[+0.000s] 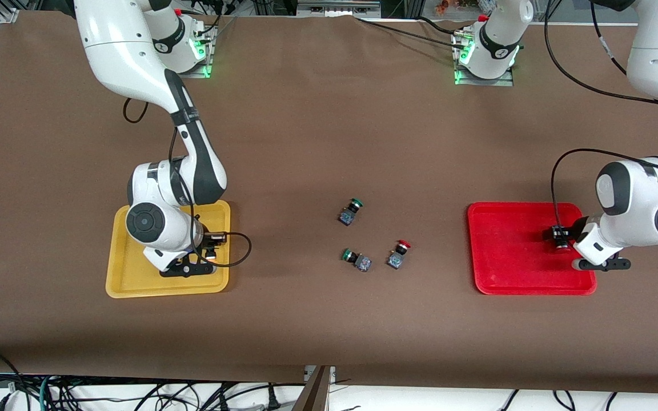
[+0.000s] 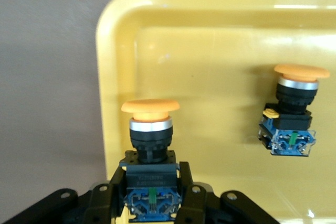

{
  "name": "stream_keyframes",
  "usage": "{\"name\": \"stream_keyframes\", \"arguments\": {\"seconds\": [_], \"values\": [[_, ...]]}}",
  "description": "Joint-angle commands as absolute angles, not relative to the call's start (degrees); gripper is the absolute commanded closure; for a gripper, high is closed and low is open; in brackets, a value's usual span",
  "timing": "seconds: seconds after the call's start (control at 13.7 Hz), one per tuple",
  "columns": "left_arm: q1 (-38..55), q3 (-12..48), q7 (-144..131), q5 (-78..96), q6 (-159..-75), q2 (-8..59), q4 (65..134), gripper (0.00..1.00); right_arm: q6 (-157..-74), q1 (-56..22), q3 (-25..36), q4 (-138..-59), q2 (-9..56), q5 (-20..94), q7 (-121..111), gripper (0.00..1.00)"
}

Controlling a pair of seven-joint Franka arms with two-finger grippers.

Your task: Place red and yellow buttons in trays

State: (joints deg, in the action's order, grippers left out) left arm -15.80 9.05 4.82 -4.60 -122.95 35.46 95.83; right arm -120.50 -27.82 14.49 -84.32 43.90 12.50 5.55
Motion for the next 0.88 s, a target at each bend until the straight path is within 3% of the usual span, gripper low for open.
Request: {"name": "stream_keyframes", "arguments": {"seconds": [0.0,0.07,0.29,0.59,0.8], "values": [[-14.68,14.48,5.01,-4.75,-118.92,34.1,90.29,0.0,-121.38,-27.25,14.41,-86.66,42.36,13.7,4.13,0.34],[-12.85,15.55,4.92,-4.75,-119.18,34.97,88.61,0.0,-121.29,-27.25,14.41,-86.66,42.28,14.15,4.57,0.16],[-4.77,15.64,3.43,-4.48,-122.76,40.06,84.65,0.0,-120.06,-27.25,14.41,-86.22,40.44,14.5,5.01,0.03],[5.69,14.94,-0.41,-4.75,-131.99,45.08,83.06,0.0,-116.91,-27.42,14.5,-86.75,33.86,14.24,5.1,0.01],[9.57,14.59,-3.34,-5.53,-134.03,47.1,80.6,0.0,-108.48,-27.51,16.34,-86.75,25.78,13.1,5.71,0.01]]}}
